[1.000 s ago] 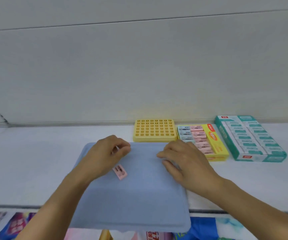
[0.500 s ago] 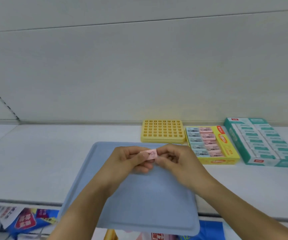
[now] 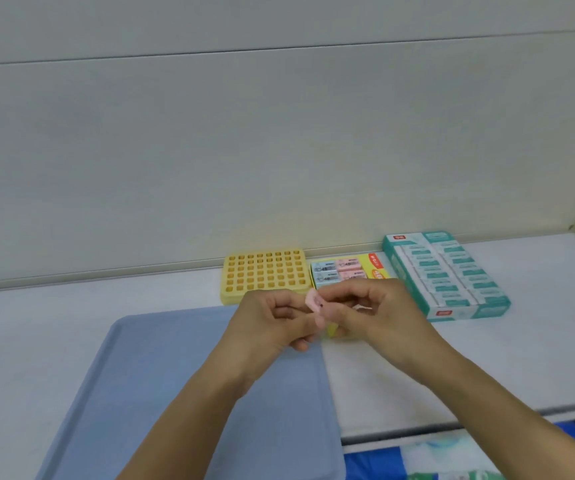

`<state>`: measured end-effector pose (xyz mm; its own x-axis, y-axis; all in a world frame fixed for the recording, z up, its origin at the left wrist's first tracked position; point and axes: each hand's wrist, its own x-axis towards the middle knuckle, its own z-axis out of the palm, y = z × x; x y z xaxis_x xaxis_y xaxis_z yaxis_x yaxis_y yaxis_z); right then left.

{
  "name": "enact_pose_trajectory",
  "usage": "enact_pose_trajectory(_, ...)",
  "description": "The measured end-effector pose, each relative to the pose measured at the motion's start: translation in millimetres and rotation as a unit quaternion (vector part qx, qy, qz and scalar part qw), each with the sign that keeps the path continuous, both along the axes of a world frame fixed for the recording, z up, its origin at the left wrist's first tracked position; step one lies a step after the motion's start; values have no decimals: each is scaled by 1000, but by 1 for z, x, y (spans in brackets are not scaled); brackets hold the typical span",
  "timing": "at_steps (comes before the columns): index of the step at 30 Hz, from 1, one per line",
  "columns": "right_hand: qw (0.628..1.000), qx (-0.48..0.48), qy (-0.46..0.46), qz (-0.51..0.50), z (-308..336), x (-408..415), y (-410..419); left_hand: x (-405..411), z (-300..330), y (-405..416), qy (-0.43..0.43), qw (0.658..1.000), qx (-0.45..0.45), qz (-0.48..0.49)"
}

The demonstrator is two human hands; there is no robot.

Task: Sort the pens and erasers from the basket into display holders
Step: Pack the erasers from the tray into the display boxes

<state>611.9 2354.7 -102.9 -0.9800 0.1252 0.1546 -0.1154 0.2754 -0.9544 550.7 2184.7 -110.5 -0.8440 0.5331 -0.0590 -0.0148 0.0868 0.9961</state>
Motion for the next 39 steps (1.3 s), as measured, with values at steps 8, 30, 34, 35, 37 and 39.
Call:
enact_pose_trajectory(8,981,186,4,-46,8,-5,37,2,-3,26,79,995,-50,-21)
enact_pose_trajectory(30,872,478,49,-97,-25,-30,54,-25,-31,46,434,797,-412,-85)
enact_pose_trajectory(34,878,467,31,-97,-27,-31,56,-28,-33,46,435,790,-417,-114)
enact_pose_trajectory(35,877,469,26,-99,-27,-32,57,-29,-33,46,442,786,-417,-115)
enact_pose_trajectory(37,873,477,16,-101,-27,-32,56,-30,-33,45,449,781,-420,-114)
enact_pose_trajectory(39,874,476,3,-97,-26,-32,55,-32,-33,46,454,775,-425,-110)
